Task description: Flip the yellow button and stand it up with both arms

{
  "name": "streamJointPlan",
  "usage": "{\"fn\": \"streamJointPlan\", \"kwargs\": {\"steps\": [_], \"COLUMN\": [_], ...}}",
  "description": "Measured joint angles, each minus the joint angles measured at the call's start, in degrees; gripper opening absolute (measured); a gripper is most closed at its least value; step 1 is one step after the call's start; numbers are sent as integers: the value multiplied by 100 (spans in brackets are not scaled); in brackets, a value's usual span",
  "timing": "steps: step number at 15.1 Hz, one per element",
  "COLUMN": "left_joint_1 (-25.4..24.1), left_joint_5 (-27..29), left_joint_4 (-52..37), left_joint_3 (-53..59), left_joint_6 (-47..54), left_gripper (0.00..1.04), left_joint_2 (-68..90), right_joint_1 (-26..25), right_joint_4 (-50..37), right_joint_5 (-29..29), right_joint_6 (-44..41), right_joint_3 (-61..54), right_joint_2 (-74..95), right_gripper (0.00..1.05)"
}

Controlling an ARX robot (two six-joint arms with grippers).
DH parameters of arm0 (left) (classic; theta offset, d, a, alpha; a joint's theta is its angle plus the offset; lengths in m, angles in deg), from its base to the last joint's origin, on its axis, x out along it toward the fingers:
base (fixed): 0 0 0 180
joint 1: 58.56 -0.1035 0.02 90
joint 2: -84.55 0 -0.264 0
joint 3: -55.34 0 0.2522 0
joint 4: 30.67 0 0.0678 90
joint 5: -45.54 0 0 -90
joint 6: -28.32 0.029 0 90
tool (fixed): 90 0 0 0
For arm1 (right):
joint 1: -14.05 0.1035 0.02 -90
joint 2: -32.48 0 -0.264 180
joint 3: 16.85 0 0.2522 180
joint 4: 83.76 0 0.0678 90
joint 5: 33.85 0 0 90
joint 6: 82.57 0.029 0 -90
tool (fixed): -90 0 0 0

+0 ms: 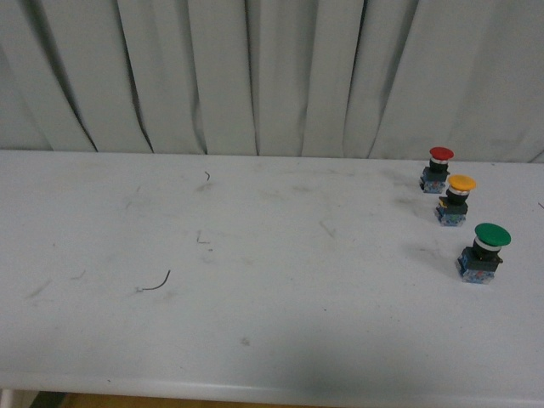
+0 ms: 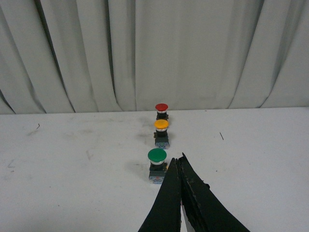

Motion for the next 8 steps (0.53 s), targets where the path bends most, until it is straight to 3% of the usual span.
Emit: {"fn": "streamJointPlan", "kwargs": {"steps": [4, 5, 8], "left_joint_1": [0, 0, 0], "left_joint_5": [0, 0, 0], "left_joint_4": [0, 0, -2], "left_joint_3": [0, 0, 0], "left_joint_6": [0, 0, 0], "left_gripper": [98, 98, 98], "left_joint_2": [0, 0, 0], "right_joint_1": [0, 0, 2], "right_joint_4": [387, 1084, 1377], "right_joint_5": [0, 7, 11], "right_joint_6": [0, 0, 0], "right_joint_3": [2, 4, 4], "right_joint_2": [-374, -817, -1309], "right_gripper": [2, 2, 2]}}
